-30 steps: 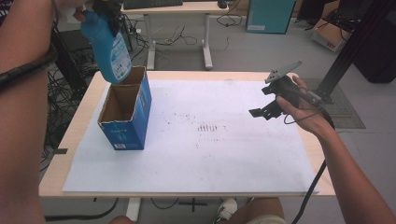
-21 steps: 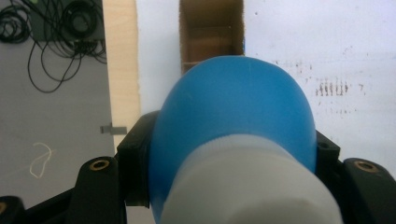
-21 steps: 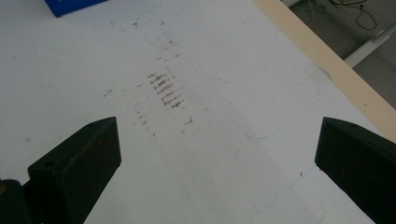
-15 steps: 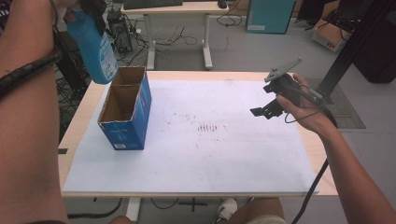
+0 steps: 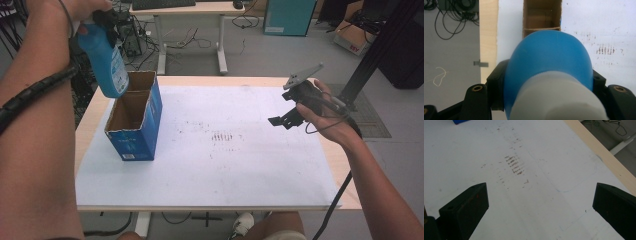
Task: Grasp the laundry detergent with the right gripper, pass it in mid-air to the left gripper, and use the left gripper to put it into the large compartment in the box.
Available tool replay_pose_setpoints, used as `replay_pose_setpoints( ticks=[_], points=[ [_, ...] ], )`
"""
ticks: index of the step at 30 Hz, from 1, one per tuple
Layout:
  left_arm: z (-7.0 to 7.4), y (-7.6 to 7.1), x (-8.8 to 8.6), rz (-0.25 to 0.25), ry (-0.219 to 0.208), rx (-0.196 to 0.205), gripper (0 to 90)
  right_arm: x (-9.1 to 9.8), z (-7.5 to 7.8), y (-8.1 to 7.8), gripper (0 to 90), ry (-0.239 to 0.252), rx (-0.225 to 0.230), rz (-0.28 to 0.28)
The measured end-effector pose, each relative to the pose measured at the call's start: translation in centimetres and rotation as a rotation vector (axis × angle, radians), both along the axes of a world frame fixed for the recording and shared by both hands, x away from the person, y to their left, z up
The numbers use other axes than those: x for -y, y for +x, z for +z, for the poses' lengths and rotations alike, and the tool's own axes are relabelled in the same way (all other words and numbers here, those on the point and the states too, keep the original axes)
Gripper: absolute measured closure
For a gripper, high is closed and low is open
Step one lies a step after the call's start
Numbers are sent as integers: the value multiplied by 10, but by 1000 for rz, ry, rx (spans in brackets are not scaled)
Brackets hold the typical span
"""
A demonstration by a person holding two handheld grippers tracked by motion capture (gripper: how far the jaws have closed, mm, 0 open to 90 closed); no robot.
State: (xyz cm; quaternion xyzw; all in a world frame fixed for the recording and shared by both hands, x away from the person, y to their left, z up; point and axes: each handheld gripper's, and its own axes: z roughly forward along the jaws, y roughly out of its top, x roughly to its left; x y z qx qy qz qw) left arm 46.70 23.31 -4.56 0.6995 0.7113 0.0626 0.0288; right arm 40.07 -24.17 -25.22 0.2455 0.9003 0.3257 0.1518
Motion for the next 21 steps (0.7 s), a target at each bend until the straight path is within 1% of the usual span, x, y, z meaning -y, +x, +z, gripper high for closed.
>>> replay_pose_setpoints(
  ticks=[2, 4, 7, 9, 11, 12, 15, 17, 19, 20, 21],
  points=[
    [-3, 0, -1, 3, -7, 3, 367, 1, -1, 0, 2, -4, 3, 7],
    [-6, 0, -3, 7, -16, 2, 367, 1, -1, 0, 2, -6, -4, 0],
    [-12, 1, -4, 5, -14, 4, 367, 1, -1, 0, 2, -3, 4, 3],
    [-16, 1, -5, 7, -11, -1, 367, 0, -1, -1, 2, 2, 3, -5],
    [-21, 1, -6, 7, -12, -1, 367, 0, -2, -1, 2, -4, 6, 8],
    [-24, 1, -7, 10, -17, 0, 367, 0, -1, -1, 2, -5, 1, 1],
    [-33, 2, -10, 13, -25, -8, 367, 0, -2, -2, 2, -9, 2, 8],
    [-39, 2, -11, 11, -26, -10, 367, -1, -2, -3, 2, -5, -4, -8],
    [-45, 2, -13, 12, -28, -18, 367, 0, -2, -2, 2, -17, -8, -2],
    [-48, 3, -14, 13, -29, -19, 367, -1, -2, -4, 2, -10, -19, -20],
    [-50, 3, -15, 11, -29, -19, 367, -1, -2, -3, 2, -12, -8, -8]
  ],
)
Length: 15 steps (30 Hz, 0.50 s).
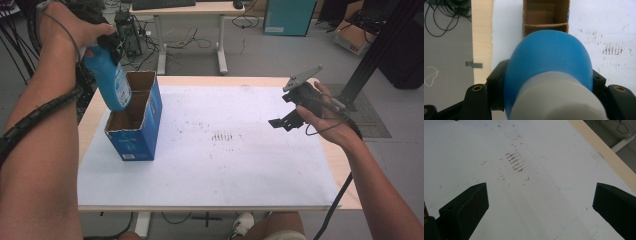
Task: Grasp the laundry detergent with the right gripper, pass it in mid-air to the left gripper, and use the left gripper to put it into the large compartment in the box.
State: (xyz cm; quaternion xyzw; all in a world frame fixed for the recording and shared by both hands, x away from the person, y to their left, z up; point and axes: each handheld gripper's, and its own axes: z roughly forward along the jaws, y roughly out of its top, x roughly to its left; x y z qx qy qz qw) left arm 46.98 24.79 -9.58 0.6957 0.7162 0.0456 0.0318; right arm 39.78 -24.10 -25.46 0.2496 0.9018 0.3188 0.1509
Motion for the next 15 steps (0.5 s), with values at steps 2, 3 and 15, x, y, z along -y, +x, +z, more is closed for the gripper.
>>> replay_pose_setpoints(
  ticks=[2, 3, 15],
  points=[
    [-6, 1, -1, 3, 1, 0, 367, -1, 0, 0, 2, -2, 4, 4],
    [-8, 1, -1, -2, 2, -3, 367, -1, 0, 1, 2, -6, 4, 7],
    [-43, 4, -2, -17, -22, -14, 367, -5, -2, 2, 2, -22, -7, 12]
  ],
)
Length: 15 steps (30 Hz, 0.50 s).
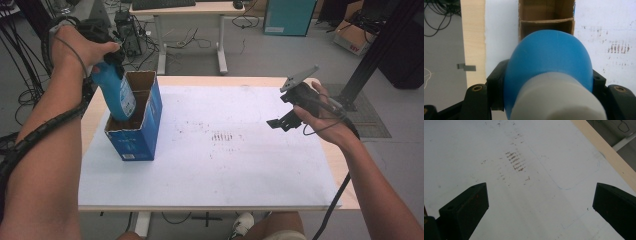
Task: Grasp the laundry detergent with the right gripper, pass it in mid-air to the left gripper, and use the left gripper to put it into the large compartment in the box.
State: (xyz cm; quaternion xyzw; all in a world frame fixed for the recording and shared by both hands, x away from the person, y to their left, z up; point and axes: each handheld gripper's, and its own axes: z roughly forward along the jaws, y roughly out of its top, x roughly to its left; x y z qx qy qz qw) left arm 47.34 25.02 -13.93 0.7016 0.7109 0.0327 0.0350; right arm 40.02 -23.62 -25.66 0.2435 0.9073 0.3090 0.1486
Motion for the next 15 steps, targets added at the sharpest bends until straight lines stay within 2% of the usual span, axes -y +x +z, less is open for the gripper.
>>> replay_pose_setpoints(
  ticks=[6, 15],
  points=[
    [-23, 1, 0, -1, -22, -12, 367, -2, -3, 1, 2, -1, -4, -1],
    [-55, 3, 4, -7, -23, -15, 367, -1, -11, 3, 2, -6, -13, -2]
  ],
)
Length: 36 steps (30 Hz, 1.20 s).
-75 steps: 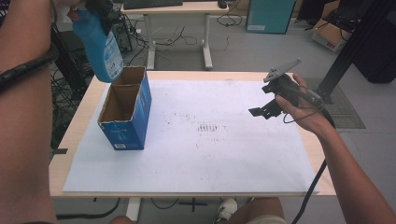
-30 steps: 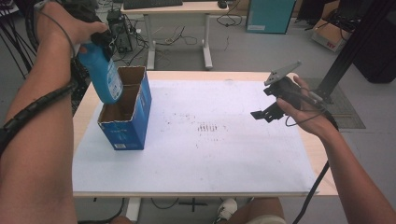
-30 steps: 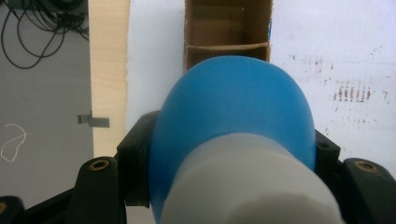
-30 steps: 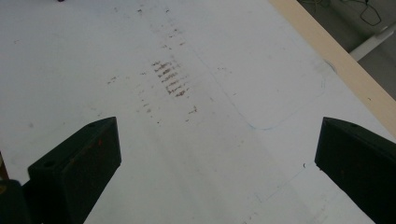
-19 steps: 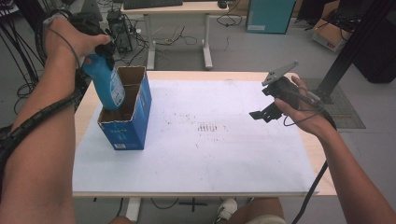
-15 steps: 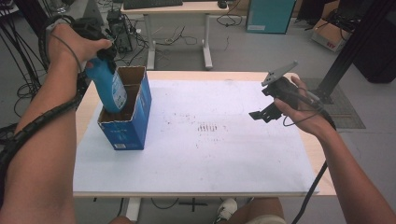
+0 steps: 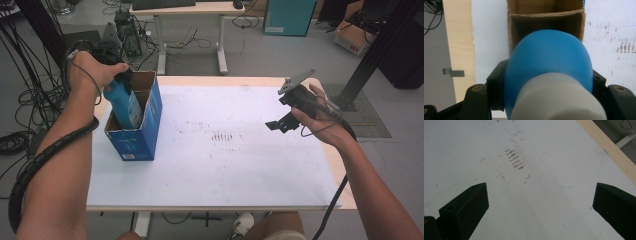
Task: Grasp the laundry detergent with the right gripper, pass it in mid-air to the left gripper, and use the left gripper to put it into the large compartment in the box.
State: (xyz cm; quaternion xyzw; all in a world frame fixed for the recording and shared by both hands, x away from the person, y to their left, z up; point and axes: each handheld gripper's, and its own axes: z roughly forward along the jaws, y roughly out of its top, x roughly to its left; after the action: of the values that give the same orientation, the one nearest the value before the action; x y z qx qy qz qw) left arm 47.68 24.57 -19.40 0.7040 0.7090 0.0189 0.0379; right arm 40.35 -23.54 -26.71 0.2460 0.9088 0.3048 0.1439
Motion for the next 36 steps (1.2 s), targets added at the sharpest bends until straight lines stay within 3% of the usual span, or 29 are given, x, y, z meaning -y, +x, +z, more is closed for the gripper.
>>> replay_pose_setpoints(
  ticks=[9, 23, 24, 25, 36],
  points=[
    [-25, 0, 5, -9, -4, -4, 367, 0, -4, 0, 2, 3, -3, -9],
    [-51, -1, 8, -18, -3, -8, 366, 1, -7, -1, 2, -2, -13, -11],
    [-53, -1, 8, -18, -5, -9, 366, 2, -8, 0, 2, -3, -6, 8],
    [-54, -1, 8, -17, -5, -9, 367, 1, -8, -1, 2, 0, -15, -16],
    [-71, 0, 9, -23, 0, -16, 366, 2, -12, 1, 2, -5, -24, -19]
  ],
)
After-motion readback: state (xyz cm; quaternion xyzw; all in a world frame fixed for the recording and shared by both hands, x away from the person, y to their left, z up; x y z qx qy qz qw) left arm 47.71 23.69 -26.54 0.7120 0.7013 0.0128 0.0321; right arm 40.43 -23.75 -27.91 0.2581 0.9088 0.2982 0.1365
